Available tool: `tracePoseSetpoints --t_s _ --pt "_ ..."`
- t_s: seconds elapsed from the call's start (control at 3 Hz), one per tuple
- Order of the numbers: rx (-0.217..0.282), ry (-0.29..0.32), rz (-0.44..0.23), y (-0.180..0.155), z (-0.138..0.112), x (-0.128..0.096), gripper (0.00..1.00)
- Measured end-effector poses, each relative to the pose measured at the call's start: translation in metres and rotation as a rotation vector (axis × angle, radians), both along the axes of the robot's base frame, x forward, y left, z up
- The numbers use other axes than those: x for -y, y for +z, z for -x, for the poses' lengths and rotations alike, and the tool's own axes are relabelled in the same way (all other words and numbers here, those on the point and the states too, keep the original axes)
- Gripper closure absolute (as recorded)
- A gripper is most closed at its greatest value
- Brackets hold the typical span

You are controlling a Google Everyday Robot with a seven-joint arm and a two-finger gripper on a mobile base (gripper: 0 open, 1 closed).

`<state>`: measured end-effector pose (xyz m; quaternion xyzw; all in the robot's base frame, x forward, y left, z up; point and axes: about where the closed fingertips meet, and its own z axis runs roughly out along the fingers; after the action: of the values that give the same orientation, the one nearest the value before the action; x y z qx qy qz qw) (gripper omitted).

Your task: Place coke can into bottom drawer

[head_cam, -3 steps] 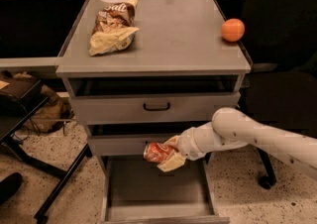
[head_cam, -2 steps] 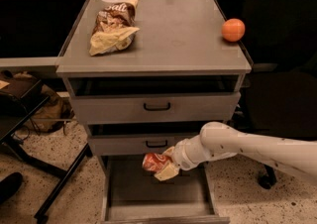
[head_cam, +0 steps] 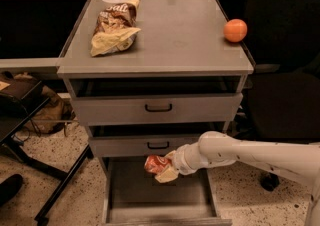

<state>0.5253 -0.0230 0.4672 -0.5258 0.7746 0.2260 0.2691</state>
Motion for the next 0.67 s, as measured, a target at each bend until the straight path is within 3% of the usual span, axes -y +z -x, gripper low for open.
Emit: tracePoseSetpoints --t_s 0.33,0.67 --pt "-0.01 -0.005 -0.01 -0.02 -0.006 -0.002 1.0" --pt "0.018 -0.057 -0.056 -0.062 -0.032 0.003 1.0"
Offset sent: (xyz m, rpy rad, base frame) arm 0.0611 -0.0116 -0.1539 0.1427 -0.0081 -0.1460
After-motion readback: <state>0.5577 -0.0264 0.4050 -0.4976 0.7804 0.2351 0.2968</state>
